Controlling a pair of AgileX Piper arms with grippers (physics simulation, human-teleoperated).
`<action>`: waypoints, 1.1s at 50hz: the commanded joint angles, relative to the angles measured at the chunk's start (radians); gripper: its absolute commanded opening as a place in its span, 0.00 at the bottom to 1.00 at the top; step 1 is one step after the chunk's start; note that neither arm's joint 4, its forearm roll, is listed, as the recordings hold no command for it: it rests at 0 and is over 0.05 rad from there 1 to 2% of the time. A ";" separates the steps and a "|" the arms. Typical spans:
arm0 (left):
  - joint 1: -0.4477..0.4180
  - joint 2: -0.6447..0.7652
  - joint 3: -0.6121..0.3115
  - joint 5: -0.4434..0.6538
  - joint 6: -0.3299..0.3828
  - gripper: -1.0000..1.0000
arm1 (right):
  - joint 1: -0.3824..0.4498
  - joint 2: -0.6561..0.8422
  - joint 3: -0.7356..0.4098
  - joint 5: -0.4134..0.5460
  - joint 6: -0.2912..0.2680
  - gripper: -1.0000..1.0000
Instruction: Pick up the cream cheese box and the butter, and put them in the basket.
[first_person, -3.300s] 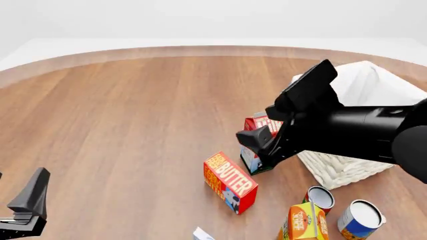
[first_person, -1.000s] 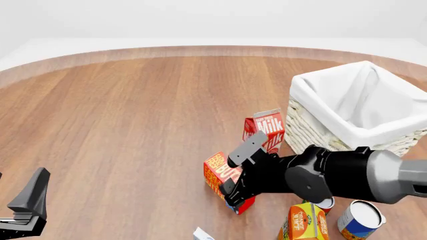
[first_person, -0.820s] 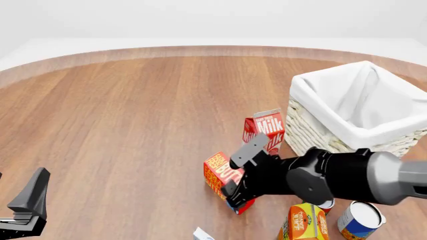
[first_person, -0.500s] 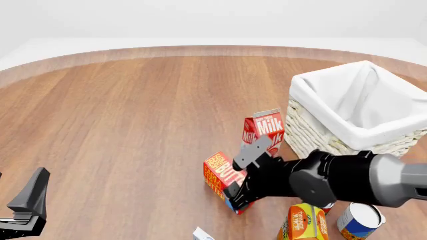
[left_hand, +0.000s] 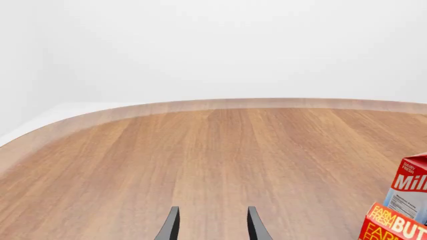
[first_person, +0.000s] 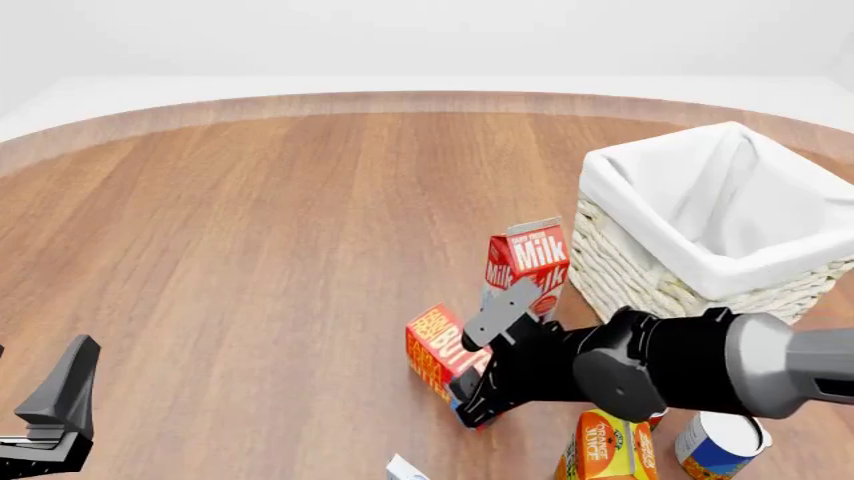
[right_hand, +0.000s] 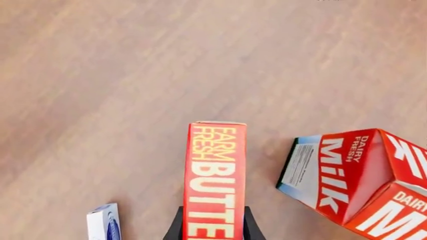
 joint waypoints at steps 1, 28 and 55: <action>0.000 0.000 0.000 0.000 0.000 1.00 | 0.004 -0.017 -0.009 0.015 0.012 0.00; 0.000 0.000 0.000 0.000 0.000 1.00 | 0.014 -0.153 -0.048 0.137 -0.023 0.00; 0.000 0.000 0.000 0.000 0.000 1.00 | 0.069 -0.362 -0.173 0.301 -0.019 0.00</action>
